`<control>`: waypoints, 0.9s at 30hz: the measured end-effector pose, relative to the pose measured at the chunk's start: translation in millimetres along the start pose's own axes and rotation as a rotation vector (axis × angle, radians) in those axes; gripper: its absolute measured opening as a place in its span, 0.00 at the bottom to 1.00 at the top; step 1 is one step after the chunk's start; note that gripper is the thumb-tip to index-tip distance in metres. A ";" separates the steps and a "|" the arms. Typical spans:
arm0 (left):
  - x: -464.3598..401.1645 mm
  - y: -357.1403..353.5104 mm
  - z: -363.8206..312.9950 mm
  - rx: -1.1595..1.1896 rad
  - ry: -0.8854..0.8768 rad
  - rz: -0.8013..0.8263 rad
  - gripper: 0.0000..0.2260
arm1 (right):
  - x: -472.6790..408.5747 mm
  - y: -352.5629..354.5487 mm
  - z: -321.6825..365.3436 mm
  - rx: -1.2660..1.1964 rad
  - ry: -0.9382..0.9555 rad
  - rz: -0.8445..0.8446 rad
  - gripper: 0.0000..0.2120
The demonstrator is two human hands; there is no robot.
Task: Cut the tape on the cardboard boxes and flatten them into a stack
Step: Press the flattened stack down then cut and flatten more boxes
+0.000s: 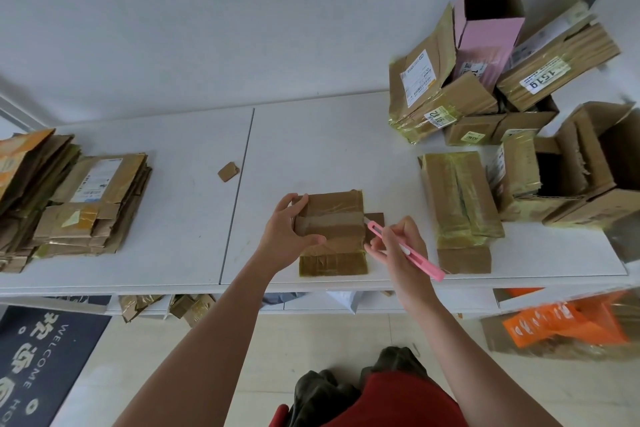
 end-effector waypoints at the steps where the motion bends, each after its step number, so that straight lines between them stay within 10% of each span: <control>1: 0.4 0.1 -0.1 0.002 0.003 0.003 0.39 | 1.1 0.5 0.2 0.008 0.005 0.009 0.10; 21: 12.5 6.0 -13.6 -0.467 0.362 -0.307 0.31 | 10.5 1.7 11.0 -0.027 0.000 -0.101 0.08; 27: -24.0 -0.1 -30.5 -0.324 0.051 -0.146 0.45 | 8.5 -18.5 10.1 -0.066 -0.059 -0.078 0.08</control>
Point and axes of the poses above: each hand's wrist, its own x-axis away from the middle knuckle, its own y-axis out of the back of the hand, z = x × y, the point moved 7 cm from there along -x, towards the middle knuckle, and after that the axes turned 10 degrees about x, right-handed, at the moved point
